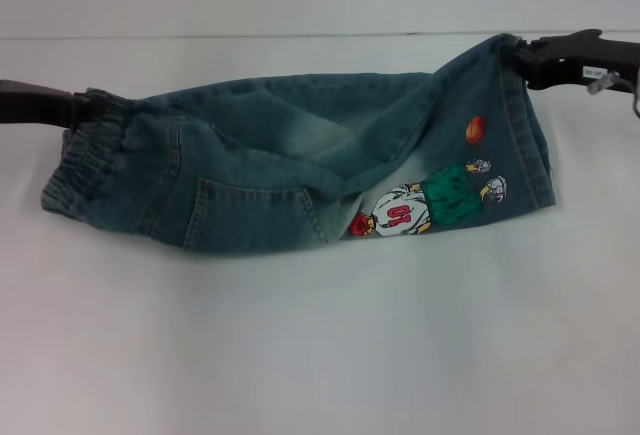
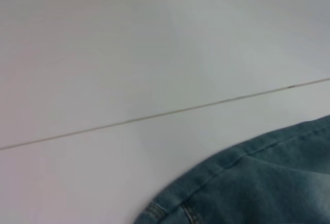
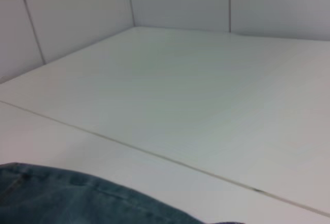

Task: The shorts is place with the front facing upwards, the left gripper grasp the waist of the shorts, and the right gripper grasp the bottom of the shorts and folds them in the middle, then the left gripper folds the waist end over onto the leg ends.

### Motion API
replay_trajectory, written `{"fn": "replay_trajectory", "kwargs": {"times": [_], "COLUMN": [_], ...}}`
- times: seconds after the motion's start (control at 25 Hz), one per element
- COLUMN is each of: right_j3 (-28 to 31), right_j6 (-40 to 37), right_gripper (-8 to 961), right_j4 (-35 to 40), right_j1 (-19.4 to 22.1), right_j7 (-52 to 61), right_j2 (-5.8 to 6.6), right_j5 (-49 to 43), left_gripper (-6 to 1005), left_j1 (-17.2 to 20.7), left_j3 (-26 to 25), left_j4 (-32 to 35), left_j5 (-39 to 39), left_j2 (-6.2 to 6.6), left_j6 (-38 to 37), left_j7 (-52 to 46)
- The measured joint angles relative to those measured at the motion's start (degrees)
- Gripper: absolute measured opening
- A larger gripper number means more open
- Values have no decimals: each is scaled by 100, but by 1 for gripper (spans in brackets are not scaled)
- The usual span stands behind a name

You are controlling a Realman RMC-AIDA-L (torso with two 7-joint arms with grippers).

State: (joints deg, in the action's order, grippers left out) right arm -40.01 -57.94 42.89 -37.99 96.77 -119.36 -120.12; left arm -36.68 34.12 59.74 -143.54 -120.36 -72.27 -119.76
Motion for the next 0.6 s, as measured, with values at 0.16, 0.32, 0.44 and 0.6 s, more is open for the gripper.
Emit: {"fn": "replay_trajectory", "kwargs": {"times": [0.16, 0.32, 0.44, 0.6], "right_j3": [-5, -6, -3, 3], "right_j6": [391, 739, 875, 1077], "right_gripper": [45, 45, 45, 45], "right_j4": [-279, -431, -486, -540], "right_j1": [-173, -245, -271, -313], "right_j7": [-22, 26, 22, -8], "right_j2": [1, 1, 1, 1], "right_j5": [4, 4, 4, 6], "left_gripper": [69, 66, 67, 68], "left_j1": [-18, -25, -22, -8], "left_j3": [17, 16, -13, -23], "left_j4": [-140, -207, -251, -278], "left_j5": [2, 2, 2, 2], "left_j2": [-27, -31, -31, -27], "left_j6": [335, 508, 619, 792], "left_j7": [-19, -20, -46, -78]}}
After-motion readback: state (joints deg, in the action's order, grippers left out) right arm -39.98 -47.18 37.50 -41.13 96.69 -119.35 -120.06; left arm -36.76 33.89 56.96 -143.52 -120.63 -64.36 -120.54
